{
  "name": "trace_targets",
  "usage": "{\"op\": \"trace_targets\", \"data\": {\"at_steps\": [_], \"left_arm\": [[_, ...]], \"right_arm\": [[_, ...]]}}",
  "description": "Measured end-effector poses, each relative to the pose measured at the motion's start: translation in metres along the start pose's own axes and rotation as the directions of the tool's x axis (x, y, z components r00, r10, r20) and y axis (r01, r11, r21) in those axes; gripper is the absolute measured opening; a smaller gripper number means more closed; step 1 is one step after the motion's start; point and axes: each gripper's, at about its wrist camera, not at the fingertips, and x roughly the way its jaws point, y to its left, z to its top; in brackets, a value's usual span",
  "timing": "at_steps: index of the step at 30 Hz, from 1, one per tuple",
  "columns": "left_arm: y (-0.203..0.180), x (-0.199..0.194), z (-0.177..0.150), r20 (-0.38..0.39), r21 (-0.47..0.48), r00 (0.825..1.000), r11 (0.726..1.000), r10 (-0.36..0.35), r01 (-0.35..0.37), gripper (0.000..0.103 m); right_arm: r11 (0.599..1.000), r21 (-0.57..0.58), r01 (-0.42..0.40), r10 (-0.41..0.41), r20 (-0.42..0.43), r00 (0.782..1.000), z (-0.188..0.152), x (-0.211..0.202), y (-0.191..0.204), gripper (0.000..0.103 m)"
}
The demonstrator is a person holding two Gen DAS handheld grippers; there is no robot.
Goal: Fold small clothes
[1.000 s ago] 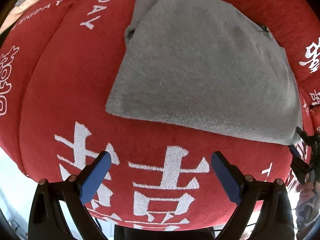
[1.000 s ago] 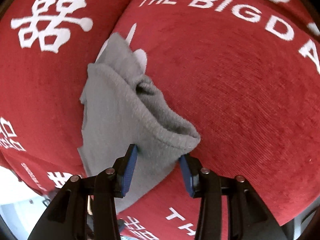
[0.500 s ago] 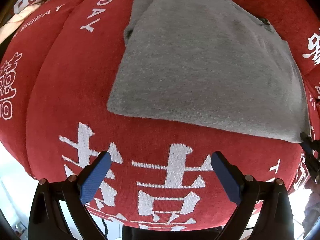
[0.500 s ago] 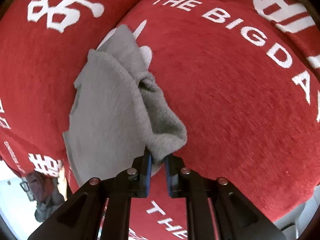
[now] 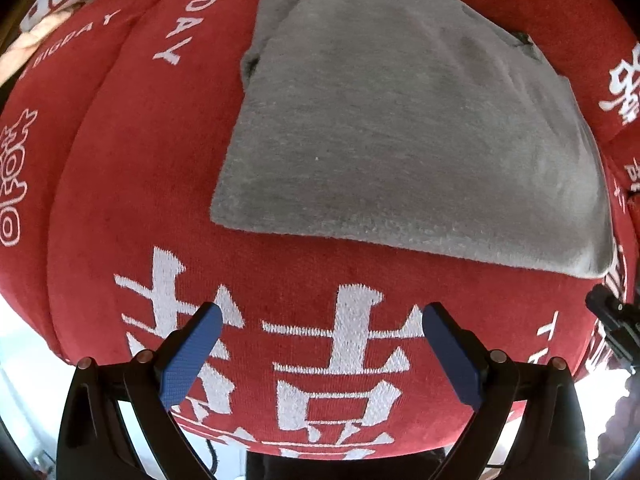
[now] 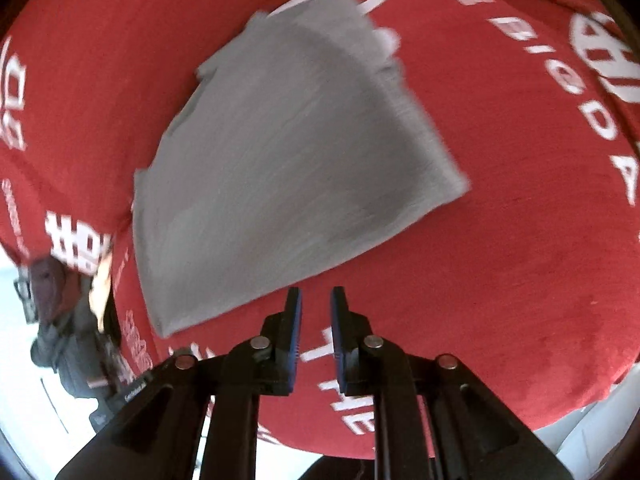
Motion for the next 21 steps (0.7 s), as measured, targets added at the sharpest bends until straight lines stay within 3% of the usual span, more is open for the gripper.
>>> {"op": "trace_targets", "data": {"at_steps": [4, 5, 8, 12, 17, 21], "left_arm": [[-0.001, 0.002, -0.003, -0.014, 0.014, 1.000, 1.000, 0.015, -0.015, 0.100], [-0.002, 0.005, -0.006, -0.022, 0.007, 1.000, 1.000, 0.012, -0.011, 0.100], [0.005, 0.008, -0.010, -0.027, -0.021, 0.999, 0.999, -0.033, 0.033, 0.100], [0.024, 0.006, -0.011, -0.004, -0.106, 0.991, 0.986, -0.130, 0.129, 0.100], [0.054, 0.007, -0.008, 0.053, -0.226, 0.956, 0.929, -0.290, 0.294, 0.100], [0.064, 0.002, -0.005, 0.124, -0.269, 0.906, 0.866, -0.404, 0.422, 0.100]], "right_arm": [[0.998, -0.068, -0.014, 0.011, -0.049, 0.999, -0.009, 0.013, 0.021, 0.023], [0.996, -0.084, -0.018, 0.013, -0.061, 0.998, -0.011, 0.016, 0.027, 0.028], [0.993, -0.110, -0.035, 0.026, -0.085, 0.996, -0.017, 0.024, 0.039, 0.050], [0.991, -0.107, -0.083, 0.069, -0.131, 0.989, -0.023, 0.037, 0.046, 0.052], [0.982, -0.026, -0.189, 0.181, -0.187, 0.966, -0.029, 0.065, 0.056, 0.053], [0.956, 0.088, -0.280, 0.292, -0.193, 0.937, -0.032, 0.096, 0.063, 0.053]]}}
